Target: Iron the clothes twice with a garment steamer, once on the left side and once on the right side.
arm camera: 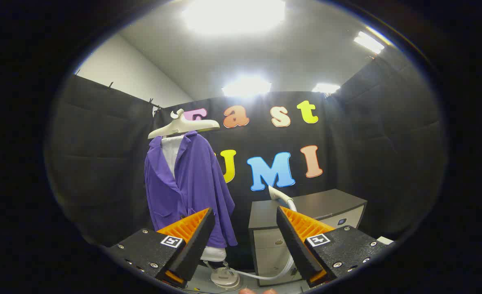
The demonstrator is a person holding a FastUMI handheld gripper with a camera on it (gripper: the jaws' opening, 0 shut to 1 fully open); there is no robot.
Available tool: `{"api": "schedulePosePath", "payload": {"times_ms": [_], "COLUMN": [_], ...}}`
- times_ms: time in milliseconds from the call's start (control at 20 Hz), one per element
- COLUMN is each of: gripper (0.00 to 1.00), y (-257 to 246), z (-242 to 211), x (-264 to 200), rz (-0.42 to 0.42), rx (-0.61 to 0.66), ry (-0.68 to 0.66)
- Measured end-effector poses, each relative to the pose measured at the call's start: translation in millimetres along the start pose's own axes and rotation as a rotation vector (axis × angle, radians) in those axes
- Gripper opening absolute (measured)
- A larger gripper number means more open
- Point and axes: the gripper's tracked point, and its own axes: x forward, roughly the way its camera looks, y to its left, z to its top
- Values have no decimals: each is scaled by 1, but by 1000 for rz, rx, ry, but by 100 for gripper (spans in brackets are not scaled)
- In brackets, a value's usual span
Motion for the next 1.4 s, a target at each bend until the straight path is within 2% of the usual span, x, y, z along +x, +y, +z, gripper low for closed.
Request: {"api": "schedulePosePath", "payload": {"times_ms": [300,700,1400], "gripper": [94,94,94], "y": [4,8,-24], "z": [7,-12,-30], "x": [-19,-27,-26], "rz": [23,58,33], "rx": [-4,-22,4], "ry": [-15,32,88]}}
